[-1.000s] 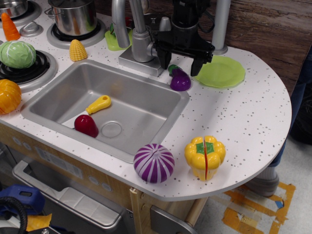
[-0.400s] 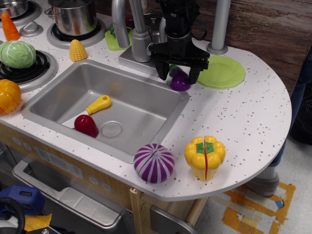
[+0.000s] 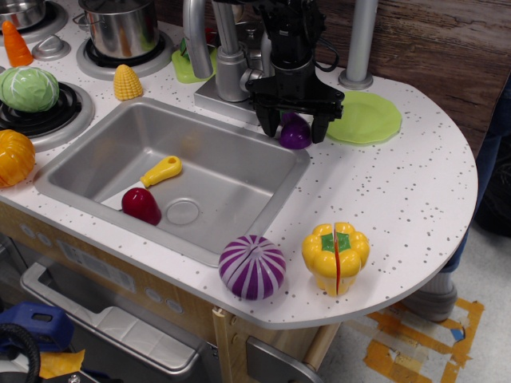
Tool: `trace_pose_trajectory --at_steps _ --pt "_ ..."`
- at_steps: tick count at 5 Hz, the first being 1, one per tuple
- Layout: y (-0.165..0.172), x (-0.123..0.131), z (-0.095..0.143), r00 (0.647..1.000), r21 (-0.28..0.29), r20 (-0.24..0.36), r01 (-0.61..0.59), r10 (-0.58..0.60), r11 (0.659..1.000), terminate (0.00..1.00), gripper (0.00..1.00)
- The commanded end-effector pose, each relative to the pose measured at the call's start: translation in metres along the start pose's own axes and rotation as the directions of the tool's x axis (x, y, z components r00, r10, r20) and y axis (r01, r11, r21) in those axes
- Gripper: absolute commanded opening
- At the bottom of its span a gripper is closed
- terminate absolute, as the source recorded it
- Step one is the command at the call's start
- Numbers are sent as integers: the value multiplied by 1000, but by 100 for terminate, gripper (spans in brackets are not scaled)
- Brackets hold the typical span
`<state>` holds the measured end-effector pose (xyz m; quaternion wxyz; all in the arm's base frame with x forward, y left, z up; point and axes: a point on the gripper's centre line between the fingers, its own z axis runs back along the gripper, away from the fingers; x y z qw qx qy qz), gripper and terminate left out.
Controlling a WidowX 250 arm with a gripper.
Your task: Put eggplant on plate
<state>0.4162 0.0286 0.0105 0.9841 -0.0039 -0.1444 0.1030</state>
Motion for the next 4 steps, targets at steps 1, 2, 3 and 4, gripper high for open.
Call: trace_pose_trajectory --at_steps 1,2,3,4 --pt "2 13 4 999 -1 48 -7 7 1000 0 100" --pt "5 17 -1 999 -20 31 -8 9 1000 0 100" --pt "6 23 1 1000 -32 0 -14 14 999 0 0" --pt "6 27 15 1000 13 -25 -12 13 1000 0 0"
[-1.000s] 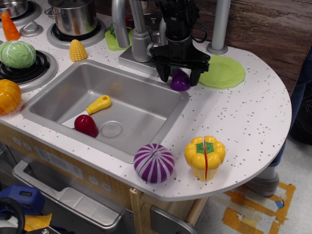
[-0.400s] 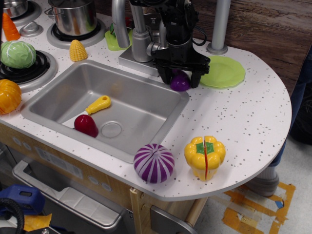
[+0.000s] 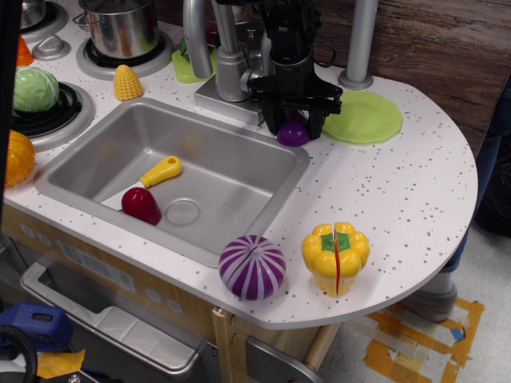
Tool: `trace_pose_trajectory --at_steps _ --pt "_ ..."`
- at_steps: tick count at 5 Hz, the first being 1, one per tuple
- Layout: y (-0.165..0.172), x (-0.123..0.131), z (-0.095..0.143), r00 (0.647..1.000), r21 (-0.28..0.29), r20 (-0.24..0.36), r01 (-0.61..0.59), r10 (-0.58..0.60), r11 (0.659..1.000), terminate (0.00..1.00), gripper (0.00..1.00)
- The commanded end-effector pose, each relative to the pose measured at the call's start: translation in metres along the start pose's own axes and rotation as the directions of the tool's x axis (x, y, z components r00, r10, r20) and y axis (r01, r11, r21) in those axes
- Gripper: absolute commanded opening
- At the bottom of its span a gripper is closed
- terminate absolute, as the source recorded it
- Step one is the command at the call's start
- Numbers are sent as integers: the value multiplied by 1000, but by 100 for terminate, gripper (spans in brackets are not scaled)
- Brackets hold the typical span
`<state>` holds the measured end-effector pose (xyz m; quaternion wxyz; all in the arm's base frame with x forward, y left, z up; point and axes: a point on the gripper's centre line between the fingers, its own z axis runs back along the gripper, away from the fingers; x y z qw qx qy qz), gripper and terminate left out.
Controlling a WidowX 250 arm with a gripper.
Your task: Put eggplant on plate
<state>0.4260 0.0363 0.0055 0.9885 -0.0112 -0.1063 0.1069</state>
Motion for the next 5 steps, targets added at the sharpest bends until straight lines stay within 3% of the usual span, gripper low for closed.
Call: trace_pose_trajectory --at_steps 1,2,4,5 --pt "1 13 54 1000 83 5 5 -6 996 0 0" --pt "-14 20 71 999 108 43 2 -7 994 0 0" --pt "-56 38 59 979 14 203 17 -19 1000 0 0" --pt "-66 46 54 973 -2 227 34 -32 999 0 0"
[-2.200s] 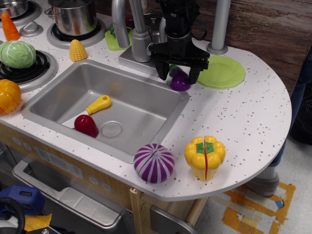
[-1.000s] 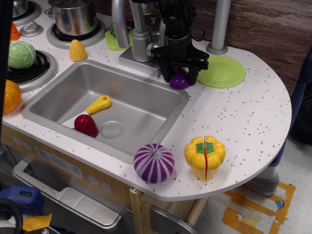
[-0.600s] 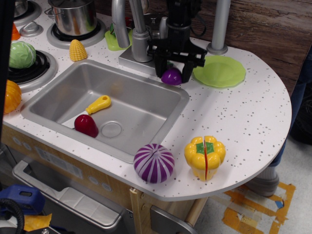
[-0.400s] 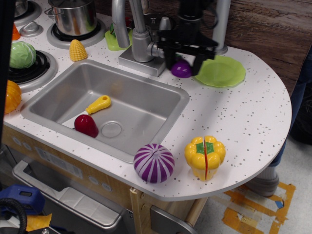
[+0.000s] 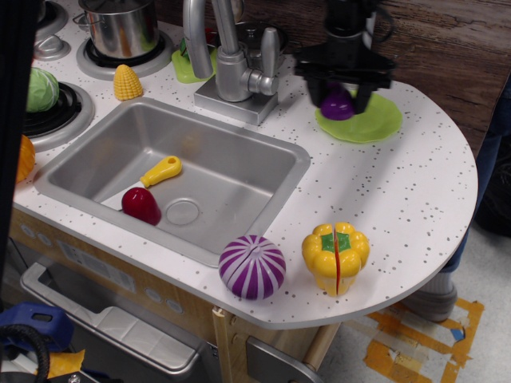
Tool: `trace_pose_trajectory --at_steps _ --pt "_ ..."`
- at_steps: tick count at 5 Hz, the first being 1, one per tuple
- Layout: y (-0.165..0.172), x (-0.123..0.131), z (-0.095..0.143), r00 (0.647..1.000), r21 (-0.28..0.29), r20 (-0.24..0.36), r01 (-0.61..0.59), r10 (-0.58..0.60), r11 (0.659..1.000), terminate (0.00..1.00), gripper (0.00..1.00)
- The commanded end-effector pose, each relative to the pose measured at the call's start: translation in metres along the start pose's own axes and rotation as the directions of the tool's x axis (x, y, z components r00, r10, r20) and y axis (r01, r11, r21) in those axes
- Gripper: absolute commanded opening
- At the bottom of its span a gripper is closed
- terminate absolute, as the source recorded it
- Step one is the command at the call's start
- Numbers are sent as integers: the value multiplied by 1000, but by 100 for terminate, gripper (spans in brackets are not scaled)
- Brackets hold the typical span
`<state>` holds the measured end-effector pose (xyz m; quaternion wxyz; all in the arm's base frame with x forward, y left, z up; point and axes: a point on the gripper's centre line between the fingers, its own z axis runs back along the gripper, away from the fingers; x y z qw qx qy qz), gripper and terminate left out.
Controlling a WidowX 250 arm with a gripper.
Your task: Put eggplant on plate
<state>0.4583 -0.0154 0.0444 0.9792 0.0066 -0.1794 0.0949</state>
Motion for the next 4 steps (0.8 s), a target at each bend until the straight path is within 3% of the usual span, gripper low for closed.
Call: trace_pose_trajectory --at_steps 1,2,3,4 --pt "-12 25 16 996 -62 92 20 -14 998 0 0" --pt "-10 27 11 991 -100 128 58 -45 993 0 100" --pt "-10 27 11 991 -100 128 58 -45 993 0 100" --pt "-10 27 11 991 -100 128 58 -45 993 100 100"
